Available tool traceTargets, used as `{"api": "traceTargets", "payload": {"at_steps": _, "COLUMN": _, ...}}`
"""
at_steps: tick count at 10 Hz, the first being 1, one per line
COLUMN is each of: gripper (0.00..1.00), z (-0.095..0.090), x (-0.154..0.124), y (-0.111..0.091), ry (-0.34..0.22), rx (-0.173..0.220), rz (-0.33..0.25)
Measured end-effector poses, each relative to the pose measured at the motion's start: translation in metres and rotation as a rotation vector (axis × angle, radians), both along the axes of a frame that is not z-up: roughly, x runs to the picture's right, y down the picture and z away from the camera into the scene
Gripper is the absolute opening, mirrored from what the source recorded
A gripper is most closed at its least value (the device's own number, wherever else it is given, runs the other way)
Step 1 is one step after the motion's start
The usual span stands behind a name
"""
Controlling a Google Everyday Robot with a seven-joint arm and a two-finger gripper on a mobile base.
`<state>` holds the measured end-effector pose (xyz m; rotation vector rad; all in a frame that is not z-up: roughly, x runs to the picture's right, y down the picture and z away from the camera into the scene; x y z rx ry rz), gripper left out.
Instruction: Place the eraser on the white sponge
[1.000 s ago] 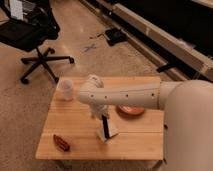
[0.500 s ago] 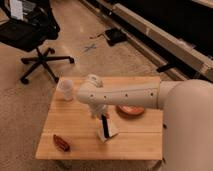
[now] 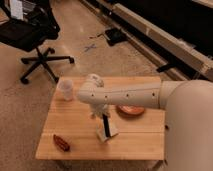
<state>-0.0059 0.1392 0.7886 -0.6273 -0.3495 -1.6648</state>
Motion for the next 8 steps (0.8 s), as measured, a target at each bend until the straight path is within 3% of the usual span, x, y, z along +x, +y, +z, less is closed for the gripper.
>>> {"api": "traceTargets", "payload": {"at_steps": 3, "gripper": 0.79, "z": 0.002, "x": 0.005, "y": -0.002, "ry": 0.012, "rx": -0.001, "rz": 0.007}}
{"api": "traceTargets", "payload": {"at_steps": 8, "gripper": 0.80, "z": 0.028, "x": 0.019, "y": 0.010, "ry": 0.085, "rx": -0.129, "rz": 0.029}}
